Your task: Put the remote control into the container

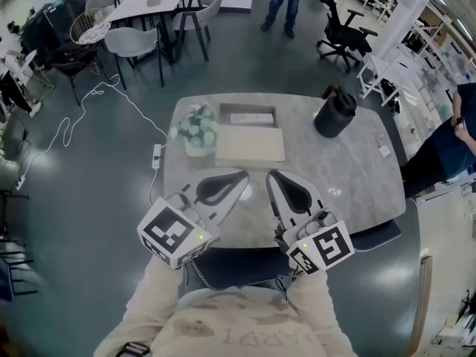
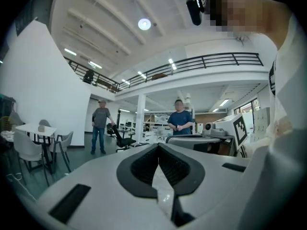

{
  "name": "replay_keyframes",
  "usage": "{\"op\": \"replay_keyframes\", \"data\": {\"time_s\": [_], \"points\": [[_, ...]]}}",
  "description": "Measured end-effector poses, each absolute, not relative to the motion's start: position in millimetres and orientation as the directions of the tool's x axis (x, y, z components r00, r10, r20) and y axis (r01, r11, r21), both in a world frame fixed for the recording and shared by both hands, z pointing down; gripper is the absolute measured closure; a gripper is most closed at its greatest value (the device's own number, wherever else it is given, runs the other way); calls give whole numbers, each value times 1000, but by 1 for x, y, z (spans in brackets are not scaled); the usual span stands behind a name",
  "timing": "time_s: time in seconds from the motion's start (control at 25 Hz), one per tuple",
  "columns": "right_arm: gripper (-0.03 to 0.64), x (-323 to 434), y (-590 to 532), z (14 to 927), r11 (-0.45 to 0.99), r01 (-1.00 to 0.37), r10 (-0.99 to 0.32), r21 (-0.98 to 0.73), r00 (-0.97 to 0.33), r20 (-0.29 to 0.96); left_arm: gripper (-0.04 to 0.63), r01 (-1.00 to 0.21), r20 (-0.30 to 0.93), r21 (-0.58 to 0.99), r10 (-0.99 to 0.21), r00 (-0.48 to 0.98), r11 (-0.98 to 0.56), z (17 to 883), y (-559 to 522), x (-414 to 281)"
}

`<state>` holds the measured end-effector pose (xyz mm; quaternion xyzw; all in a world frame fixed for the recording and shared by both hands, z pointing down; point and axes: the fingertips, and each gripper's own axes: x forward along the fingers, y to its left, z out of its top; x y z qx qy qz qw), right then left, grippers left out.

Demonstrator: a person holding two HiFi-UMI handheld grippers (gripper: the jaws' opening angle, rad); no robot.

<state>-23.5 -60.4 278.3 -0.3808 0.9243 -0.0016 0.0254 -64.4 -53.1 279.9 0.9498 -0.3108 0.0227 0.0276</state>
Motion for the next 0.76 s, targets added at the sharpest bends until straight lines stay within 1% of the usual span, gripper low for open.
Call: {"op": "replay_keyframes", "data": {"time_s": [0.76], "points": [[600,-35,-49,269,714,-700,-700,3,-714,-29,583,-576,-9,35,-576,817,-817,266,-42,-66]]}}
